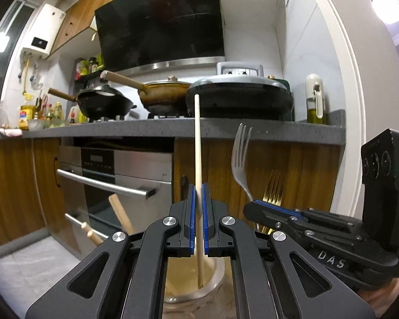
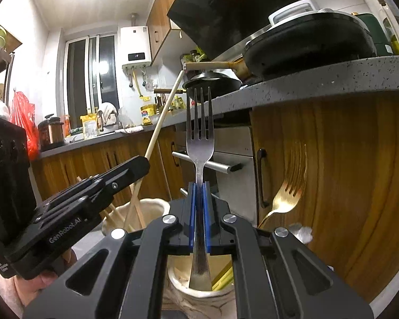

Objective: Organize utensils
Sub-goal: 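Carry the chopstick to the tall cup with the left gripper while the right carries the fork, then open the left gripper to drop the chopstick while the right gripper drops the fork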

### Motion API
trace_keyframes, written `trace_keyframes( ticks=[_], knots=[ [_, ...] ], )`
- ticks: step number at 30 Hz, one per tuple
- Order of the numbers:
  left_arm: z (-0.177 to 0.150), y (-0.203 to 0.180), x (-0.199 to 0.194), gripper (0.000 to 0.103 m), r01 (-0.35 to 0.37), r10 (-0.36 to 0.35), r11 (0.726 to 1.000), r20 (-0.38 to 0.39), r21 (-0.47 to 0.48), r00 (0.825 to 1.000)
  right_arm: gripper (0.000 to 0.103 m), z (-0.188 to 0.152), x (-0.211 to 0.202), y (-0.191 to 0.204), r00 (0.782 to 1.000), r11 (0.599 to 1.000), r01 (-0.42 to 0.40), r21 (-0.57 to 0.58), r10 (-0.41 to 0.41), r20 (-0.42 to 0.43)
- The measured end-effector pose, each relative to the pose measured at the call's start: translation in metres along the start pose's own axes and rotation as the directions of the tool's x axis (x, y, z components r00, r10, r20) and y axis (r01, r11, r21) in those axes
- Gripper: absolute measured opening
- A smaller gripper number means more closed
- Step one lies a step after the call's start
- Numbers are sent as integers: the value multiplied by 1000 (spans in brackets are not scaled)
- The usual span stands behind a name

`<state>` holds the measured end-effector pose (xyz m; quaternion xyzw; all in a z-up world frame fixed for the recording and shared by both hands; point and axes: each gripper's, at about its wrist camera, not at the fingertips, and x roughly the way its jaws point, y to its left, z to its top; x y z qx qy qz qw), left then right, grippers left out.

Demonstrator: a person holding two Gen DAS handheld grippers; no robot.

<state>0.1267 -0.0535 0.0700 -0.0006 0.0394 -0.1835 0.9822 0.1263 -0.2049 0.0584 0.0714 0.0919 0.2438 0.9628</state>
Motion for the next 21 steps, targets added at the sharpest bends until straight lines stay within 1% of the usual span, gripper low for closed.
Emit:
trace_keyframes(
  ticks=[3,7,11,21],
  knots=[
    [-5,3,-2,5,0,0,1000,-9,-1,1000,5,-3,-1,0,1000,1000,0,1,0,-11],
    [-12,7,-2,5,-3,3,1000,-41,-10,999,5,-6,-3,-2,1000,1000,0,10,0,-27],
    [-16,10,-9,5,4,-5,1000,-46,-20,999,5,-8,-5,-3,999,1000,-6,13,6,-42],
    [-26,13,-18,5,-4,-3,998,-119,-59,993,5,-17,-11,-5,995,1000,5,15,-4,-102]
  ],
)
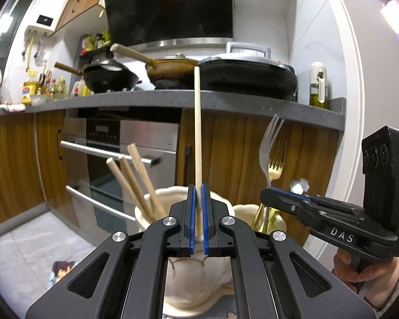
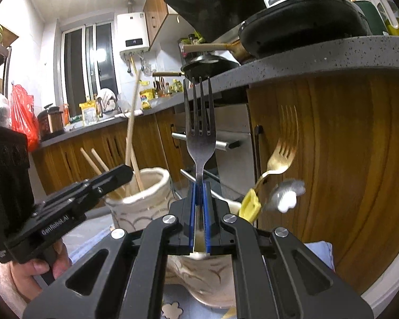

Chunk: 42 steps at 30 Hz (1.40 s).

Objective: Organize utensils
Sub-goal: 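Open the left gripper to drop the chopstick while the right gripper drops the fork, then move both grippers back from the holder to the remaining utensils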

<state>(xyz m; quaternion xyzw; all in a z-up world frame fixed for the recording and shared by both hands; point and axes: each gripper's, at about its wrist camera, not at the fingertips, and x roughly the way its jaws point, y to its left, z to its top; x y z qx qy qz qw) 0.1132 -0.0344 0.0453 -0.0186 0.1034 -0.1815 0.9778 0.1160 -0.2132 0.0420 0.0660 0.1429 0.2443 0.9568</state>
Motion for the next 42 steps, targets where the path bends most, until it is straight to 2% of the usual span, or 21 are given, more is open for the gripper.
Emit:
trace_keyframes(
  ticks=[5,11,13,17,19,22,33,34,38,40,42],
  knots=[
    [-3,-1,-5,5,-2,2,1000,-27,-8,1000,5,-6,0,-2,999,1000,4,20,-3,-50],
    [-3,1,-10,6,8,-8,1000,-36,-19,999,5,-9,-2,-3,998,1000,7,25,-6,-60],
    [-3,2,-11,12,11,-12,999,-34,-30,999,5,-9,-1,-3,998,1000,7,23,-6,-61],
    [-1,3,-14,15,11,-11,999,-15,-32,1000,5,-10,0,-3,998,1000,11,16,-10,-69],
    [-1,3,-14,25,14,-15,999,-18,-32,1000,5,-11,3,-4,996,1000,18,13,-16,-83],
    [-1,2,-15,32,19,-20,999,-16,-32,1000,5,-12,6,-5,995,1000,24,13,-23,-100],
    [0,-2,-19,34,17,-18,1000,-17,-17,1000,6,-11,5,-1,993,999,42,2,-41,-110],
    [0,-2,-19,34,21,-21,1000,-17,-18,1000,8,-11,4,0,993,999,43,1,-43,-109],
    [1,-3,-21,34,22,-23,999,-21,-23,1000,27,-9,3,1,994,999,47,6,-46,-95],
    [0,-3,-23,34,19,-19,999,-21,-26,1000,33,-9,0,0,995,999,47,12,-46,-86],
    [0,-2,-27,34,21,-22,999,-21,-29,1000,34,-10,-4,1,996,998,55,12,-54,-77]
  ],
)
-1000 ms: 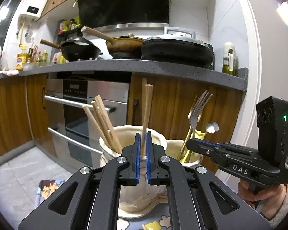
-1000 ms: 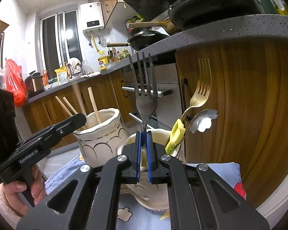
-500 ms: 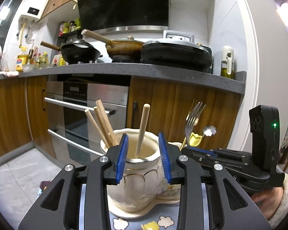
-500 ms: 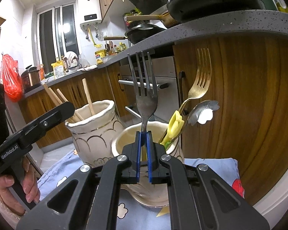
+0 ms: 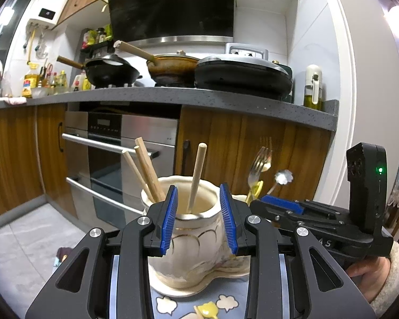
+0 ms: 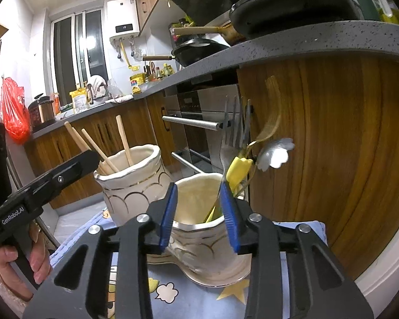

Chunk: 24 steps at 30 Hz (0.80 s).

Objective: Organize utensils
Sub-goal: 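Move both grippers back from the holder to the remaining utensils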

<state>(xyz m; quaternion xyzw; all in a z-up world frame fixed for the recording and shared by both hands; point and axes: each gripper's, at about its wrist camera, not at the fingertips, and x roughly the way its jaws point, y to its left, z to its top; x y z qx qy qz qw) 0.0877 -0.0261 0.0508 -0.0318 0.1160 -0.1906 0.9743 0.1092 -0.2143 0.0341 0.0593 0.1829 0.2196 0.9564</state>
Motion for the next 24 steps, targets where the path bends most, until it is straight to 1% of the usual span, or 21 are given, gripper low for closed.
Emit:
trace_keyframes(
  ticks=[3,5,6,7,9,11,12,13,14,15,16,17,19,24],
  knots=[
    [-2,0,-6,34,-2,2,1000,1,-3,1000,40,-2,-6,0,1000,1000,13,-6,-13,11],
    [-4,0,-11,37,-13,13,1000,-1,-2,1000,49,-5,-13,1,1000,1000,22,-3,-22,21],
    [-6,0,-14,42,-21,21,1000,-3,-1,1000,50,-6,-15,0,999,1000,28,1,-28,24],
    [-8,-1,-16,55,-26,26,1000,-6,-2,1000,51,-8,-19,0,999,999,36,3,-36,25],
    [-11,-1,-24,64,-39,39,999,-3,-6,999,56,-10,-23,0,998,999,53,4,-53,24],
    [-13,-1,-30,66,-55,55,998,-7,-6,998,66,-13,-28,0,998,998,64,6,-65,20],
    [-15,0,-34,66,-68,68,998,-12,-7,998,68,-15,-31,-1,998,998,69,10,-69,14],
    [-17,1,-36,67,-77,77,997,-19,-10,997,72,-18,-33,0,997,997,74,15,-74,6],
    [-19,2,-38,68,-85,84,996,-28,-15,996,79,-20,-34,-1,997,997,81,18,-81,-2],
    [-21,3,-41,80,-99,98,995,-44,-22,994,83,-23,-36,-1,996,996,88,21,-88,-5],
    [-24,4,-43,88,-111,109,993,-52,-27,993,89,-26,-39,-2,995,995,98,27,-97,-8],
    [-26,4,-46,88,-121,119,992,-61,-30,991,93,-30,-42,-2,995,994,102,31,-102,-10],
    [-31,5,-50,89,-137,134,990,-92,-29,987,97,-35,-46,-2,993,992,118,45,-117,-18],
    [-46,4,-57,89,-169,162,985,-164,-27,973,97,-48,-54,-4,989,985,140,102,-135,-51]
  ],
)
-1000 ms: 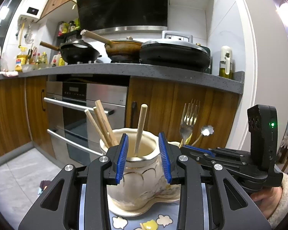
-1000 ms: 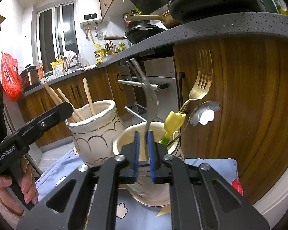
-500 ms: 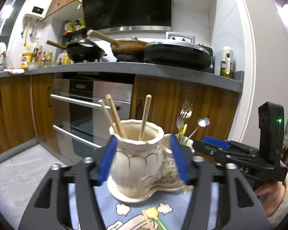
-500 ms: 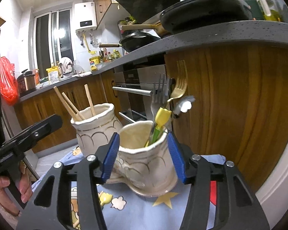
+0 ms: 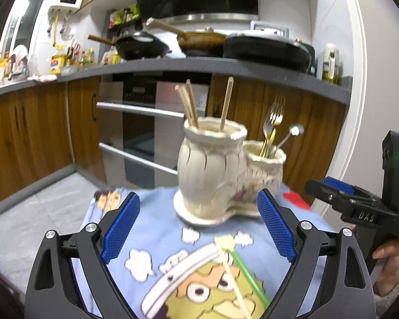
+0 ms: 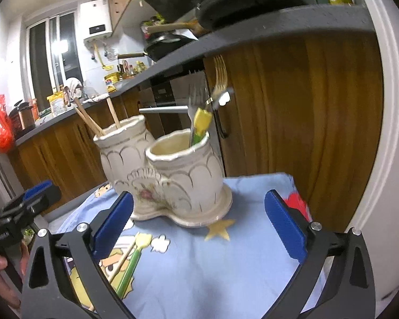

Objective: Organize utensils
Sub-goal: 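Move both grippers back from the holder to the remaining utensils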

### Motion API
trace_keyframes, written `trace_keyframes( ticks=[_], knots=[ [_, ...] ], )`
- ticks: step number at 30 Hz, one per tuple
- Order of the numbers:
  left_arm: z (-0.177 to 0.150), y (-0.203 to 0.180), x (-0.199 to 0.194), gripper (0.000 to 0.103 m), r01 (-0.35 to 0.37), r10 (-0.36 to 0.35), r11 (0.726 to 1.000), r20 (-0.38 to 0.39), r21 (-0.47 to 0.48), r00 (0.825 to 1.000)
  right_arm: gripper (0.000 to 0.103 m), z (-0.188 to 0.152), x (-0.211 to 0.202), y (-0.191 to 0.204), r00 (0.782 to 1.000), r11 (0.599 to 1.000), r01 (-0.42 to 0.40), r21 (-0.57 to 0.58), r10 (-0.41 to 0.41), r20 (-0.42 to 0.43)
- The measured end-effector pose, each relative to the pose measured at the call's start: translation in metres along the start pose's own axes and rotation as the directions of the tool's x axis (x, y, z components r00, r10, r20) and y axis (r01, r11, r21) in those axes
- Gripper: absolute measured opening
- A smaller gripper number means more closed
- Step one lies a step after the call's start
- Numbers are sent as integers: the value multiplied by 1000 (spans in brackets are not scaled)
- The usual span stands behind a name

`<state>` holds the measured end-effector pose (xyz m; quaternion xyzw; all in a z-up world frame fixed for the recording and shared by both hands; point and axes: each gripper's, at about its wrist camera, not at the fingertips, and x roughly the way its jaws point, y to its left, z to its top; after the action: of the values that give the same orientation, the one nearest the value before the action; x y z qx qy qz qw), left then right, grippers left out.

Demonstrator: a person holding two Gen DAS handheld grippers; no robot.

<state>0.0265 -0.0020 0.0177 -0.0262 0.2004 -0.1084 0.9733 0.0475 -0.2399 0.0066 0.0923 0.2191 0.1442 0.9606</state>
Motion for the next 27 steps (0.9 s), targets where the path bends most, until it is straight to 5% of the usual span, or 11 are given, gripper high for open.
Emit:
trace_keyframes(
  ticks=[7,18,21,27],
  knots=[
    [-25,-8,7,89,-15,16,1000,-157,8,987,98,-19,-5,2,998,998,24,49,-22,-51],
    [-62,-30,21,86,-41,60,998,-398,58,915,98,-22,-11,-6,998,995,15,95,-9,-60],
    [-62,-35,20,79,-44,76,995,-429,85,900,98,-22,-11,-7,997,995,12,101,-5,-71],
    [-62,-47,24,45,-5,69,992,-504,126,861,98,-24,-10,-10,996,995,8,97,1,-85]
  ],
)
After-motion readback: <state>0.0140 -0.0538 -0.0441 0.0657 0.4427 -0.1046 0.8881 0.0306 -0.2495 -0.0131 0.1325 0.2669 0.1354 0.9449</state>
